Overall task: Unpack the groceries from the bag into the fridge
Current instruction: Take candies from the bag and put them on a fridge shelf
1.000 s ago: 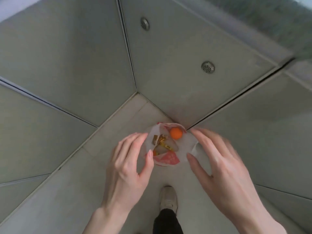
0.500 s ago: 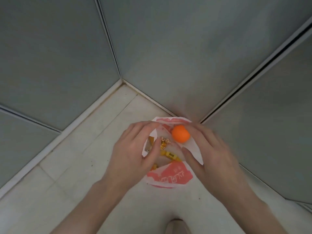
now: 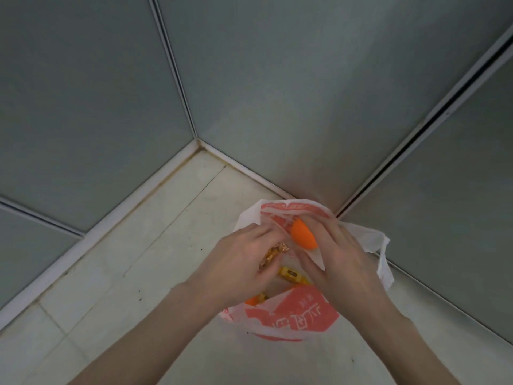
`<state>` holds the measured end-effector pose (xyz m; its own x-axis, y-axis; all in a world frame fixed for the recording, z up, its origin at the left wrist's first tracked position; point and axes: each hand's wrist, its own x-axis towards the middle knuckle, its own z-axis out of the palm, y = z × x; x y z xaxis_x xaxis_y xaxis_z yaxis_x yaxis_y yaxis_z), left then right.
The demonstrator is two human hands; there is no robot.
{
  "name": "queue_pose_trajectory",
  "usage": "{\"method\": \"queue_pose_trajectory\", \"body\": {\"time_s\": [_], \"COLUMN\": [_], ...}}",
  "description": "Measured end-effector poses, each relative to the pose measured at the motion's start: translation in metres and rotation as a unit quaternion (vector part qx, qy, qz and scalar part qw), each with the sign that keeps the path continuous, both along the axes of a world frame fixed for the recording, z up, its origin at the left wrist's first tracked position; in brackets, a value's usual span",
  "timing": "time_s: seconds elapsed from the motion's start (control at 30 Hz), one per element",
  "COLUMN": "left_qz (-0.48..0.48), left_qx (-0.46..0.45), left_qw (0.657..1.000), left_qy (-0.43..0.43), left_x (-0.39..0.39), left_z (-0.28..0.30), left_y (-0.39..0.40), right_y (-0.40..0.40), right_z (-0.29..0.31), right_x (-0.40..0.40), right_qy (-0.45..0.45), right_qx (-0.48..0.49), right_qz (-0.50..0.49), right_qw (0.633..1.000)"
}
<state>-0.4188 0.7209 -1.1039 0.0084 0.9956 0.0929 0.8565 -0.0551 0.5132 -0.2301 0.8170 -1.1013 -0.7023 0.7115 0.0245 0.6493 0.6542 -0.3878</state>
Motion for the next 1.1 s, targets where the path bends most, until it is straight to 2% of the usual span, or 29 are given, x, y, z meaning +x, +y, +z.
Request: {"method": "queue_pose_trajectory", "body": {"time_s": [0.07, 0.1, 0.2, 0.3, 0.47, 0.6, 0.7, 0.87, 1.0, 1.1], "left_qz": [-0.007, -0.007, 0.000, 0.014, 0.020, 0.050, 0.111, 0.188, 0.246, 0.243], "left_qx": [-0.063, -0.092, -0.178, -0.204, -0.255, -0.254, -0.266, -0.292, -0.294, -0.287], "left_qw": [0.998, 0.995, 0.965, 0.942, 0.910, 0.916, 0.921, 0.910, 0.914, 0.921], "left_qy": [0.008, 0.039, 0.190, 0.265, 0.326, 0.306, 0.261, 0.225, 0.131, 0.105], "left_x": [0.002, 0.003, 0.002, -0.007, -0.016, -0.002, 0.009, 0.017, 0.019, 0.019], "left_z": [-0.006, -0.010, -0.021, -0.030, -0.037, -0.043, -0.059, -0.093, -0.097, -0.091], "left_y": [0.008, 0.012, 0.020, 0.015, 0.009, 0.021, 0.036, 0.059, 0.066, 0.061], "right_y": [-0.003, -0.004, -0.003, 0.000, -0.001, -0.003, -0.004, -0.002, 0.001, 0.002], "right_z": [-0.007, -0.011, -0.022, -0.032, -0.043, -0.049, -0.055, -0.067, -0.078, -0.083], "right_x": [-0.003, -0.004, -0.006, -0.005, -0.002, -0.004, -0.008, -0.013, -0.017, -0.022], "right_qy": [-0.011, -0.020, -0.048, -0.063, -0.120, -0.150, -0.174, -0.193, -0.195, -0.190], "right_qx": [-0.021, -0.023, -0.016, -0.016, -0.054, -0.084, -0.094, -0.082, -0.074, -0.083], "right_qz": [0.010, 0.013, 0.015, 0.014, 0.023, 0.032, 0.037, 0.035, 0.013, 0.006], "right_qw": [1.000, 0.999, 0.999, 0.998, 0.991, 0.984, 0.980, 0.977, 0.978, 0.978]}}
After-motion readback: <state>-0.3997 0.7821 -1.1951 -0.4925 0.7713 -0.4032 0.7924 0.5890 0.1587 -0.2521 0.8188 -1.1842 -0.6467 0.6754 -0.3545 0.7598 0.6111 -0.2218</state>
